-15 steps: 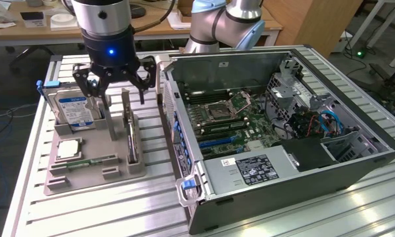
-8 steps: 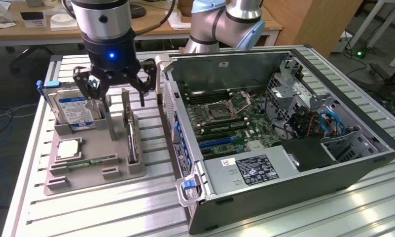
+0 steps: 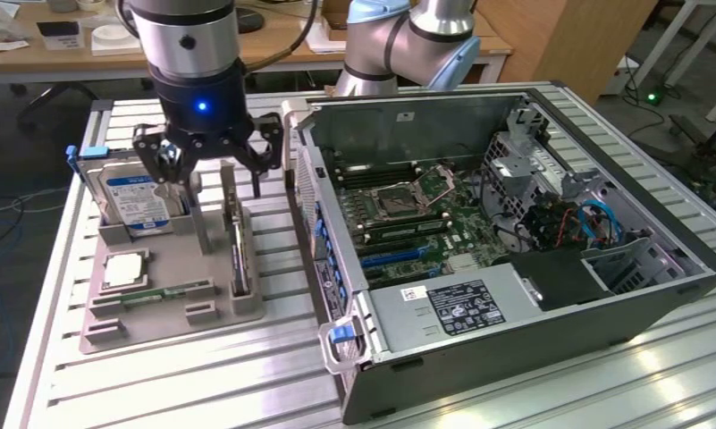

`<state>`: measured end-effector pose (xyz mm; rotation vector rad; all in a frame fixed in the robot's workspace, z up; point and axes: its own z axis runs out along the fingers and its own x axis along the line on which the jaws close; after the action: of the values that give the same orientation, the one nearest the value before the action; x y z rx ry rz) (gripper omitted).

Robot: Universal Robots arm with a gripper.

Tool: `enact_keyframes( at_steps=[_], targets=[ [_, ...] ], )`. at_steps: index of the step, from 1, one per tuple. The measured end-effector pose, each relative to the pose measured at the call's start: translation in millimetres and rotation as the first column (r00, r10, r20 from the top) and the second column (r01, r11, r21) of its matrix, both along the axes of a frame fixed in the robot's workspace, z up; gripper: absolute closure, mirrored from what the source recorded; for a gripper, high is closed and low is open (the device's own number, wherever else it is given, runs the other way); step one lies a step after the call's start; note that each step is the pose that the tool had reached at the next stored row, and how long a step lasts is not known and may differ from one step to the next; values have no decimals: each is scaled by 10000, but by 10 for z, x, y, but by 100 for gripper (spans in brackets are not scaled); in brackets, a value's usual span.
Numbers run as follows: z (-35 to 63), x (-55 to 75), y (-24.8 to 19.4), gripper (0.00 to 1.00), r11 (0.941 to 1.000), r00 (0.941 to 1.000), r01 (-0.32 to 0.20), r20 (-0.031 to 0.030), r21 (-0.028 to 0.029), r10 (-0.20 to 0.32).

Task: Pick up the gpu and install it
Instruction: 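Pick up the gpu and move the gpu toward the slot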

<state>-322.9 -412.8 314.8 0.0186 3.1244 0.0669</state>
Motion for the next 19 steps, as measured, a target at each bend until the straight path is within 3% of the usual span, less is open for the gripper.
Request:
enact_keyframes(
  at_steps=[1,19],
  targets=[
    [-8,0,0,24,10000,10000,12,-34,0,-12],
    [-238,1,0,24,10000,10000,62,-36,1,-62]
  ],
)
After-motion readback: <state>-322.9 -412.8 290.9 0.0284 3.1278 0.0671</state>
